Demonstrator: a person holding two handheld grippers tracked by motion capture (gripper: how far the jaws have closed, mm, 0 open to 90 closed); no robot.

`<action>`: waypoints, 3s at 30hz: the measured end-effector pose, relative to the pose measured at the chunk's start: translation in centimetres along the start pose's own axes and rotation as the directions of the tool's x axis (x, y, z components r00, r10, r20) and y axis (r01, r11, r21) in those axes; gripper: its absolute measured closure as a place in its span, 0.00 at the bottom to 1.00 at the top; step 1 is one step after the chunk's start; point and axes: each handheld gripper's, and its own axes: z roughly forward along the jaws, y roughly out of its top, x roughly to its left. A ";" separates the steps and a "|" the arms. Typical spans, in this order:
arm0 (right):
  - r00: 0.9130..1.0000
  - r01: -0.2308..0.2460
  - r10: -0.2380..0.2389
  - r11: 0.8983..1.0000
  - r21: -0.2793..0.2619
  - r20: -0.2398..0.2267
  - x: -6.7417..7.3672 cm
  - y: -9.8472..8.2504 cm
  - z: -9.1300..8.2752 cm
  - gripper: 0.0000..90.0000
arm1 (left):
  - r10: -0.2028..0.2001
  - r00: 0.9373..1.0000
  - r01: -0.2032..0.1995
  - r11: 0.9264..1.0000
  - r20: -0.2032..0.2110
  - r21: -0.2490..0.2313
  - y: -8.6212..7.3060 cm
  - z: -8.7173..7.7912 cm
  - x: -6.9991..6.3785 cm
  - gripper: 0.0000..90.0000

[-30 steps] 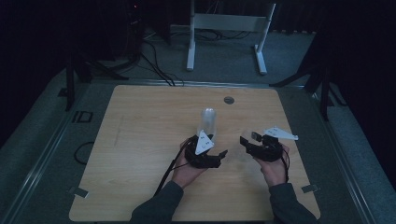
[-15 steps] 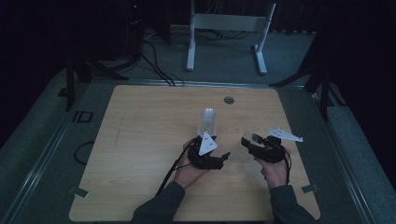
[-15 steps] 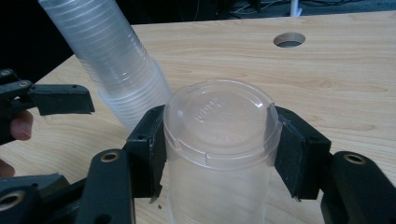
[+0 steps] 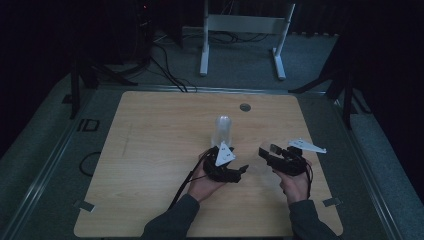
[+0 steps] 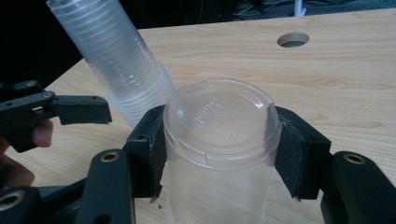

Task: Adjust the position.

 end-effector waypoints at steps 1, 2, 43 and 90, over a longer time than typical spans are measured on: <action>1.000 0.000 0.000 1.000 -0.001 -0.002 0.0 0.0 0.0 0.46 | 0.000 1.000 0.000 1.000 0.003 0.004 0.0 0.0 0.0 0.27; 1.000 0.000 0.000 1.000 -0.002 -0.004 0.1 0.0 0.0 0.46 | -0.005 1.000 0.005 1.000 0.008 0.005 0.0 0.1 0.1 0.27; 0.987 -0.093 0.089 0.995 -0.025 -0.136 1.2 -0.2 -0.3 0.46 | -0.029 0.994 0.027 1.000 0.102 0.016 0.4 2.5 -0.7 0.23; 0.931 -0.242 0.221 0.970 -0.036 -0.289 0.4 -0.4 -0.5 0.46 | -0.025 0.996 0.027 0.999 0.090 -0.023 0.0 3.8 -1.7 0.30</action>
